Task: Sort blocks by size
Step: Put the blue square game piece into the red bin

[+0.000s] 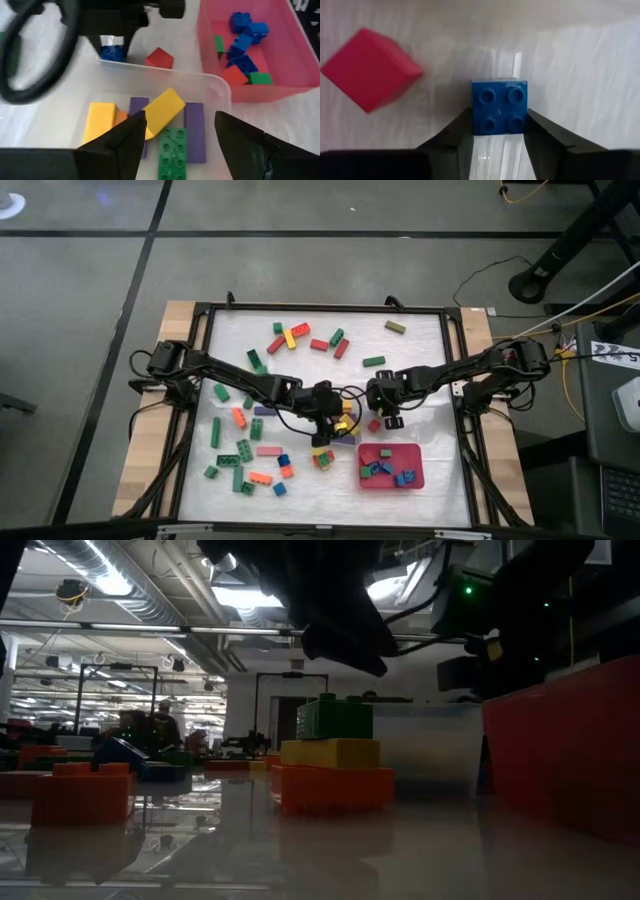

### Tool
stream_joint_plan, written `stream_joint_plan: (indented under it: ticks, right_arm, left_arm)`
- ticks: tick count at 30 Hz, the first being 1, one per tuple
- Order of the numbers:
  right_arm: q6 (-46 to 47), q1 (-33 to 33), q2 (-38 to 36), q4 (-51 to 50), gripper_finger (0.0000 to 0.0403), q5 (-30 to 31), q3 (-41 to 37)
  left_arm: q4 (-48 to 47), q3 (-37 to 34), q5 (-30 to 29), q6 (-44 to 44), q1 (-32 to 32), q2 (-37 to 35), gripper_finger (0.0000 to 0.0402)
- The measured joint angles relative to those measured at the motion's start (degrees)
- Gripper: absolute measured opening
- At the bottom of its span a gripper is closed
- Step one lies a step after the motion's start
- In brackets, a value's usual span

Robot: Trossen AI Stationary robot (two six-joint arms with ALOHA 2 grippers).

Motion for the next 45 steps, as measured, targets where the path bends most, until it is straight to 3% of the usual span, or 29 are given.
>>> stream_joint_plan:
  ticks: [10, 15, 22, 31, 38, 45]
  right_arm:
    - [0.0, 0.11, -0.92, -0.24, 0.0143, -1.66, 0.05]
    - [0.0, 0.14, -1.95, -9.53, 0.0144, -1.97, 4.22]
    - [0.23, 1.77, -2.21, -24.1, 0.014, -2.4, 14.97]
    - [10.06, 14.59, -2.32, -32.36, 0.0144, -6.92, 26.64]
    - [20.1, 26.07, -2.32, -28.76, 0.0163, -7.58, 27.17]
    - [27.06, 32.03, -2.32, -28.06, 0.0173, -6.2, 27.17]
  left_arm:
    - [-0.64, 0.0, 0.0, 0.07, -4.81, -1.21, 0.0223]
    - [-0.14, 0.04, 0.0, -1.02, -7.46, -2.57, 0.0212]
    - [-1.36, 0.04, 0.02, -10.93, -10.75, -2.6, 0.0208]
    - [-8.04, 0.04, 0.08, -22.93, -16.07, -2.6, 0.0207]
    - [-8.66, 0.02, -0.5, -29.8, -19.34, -2.6, 0.0207]
    - [-8.62, -0.04, -7.4, -31.93, -21.08, -1.58, 0.0207]
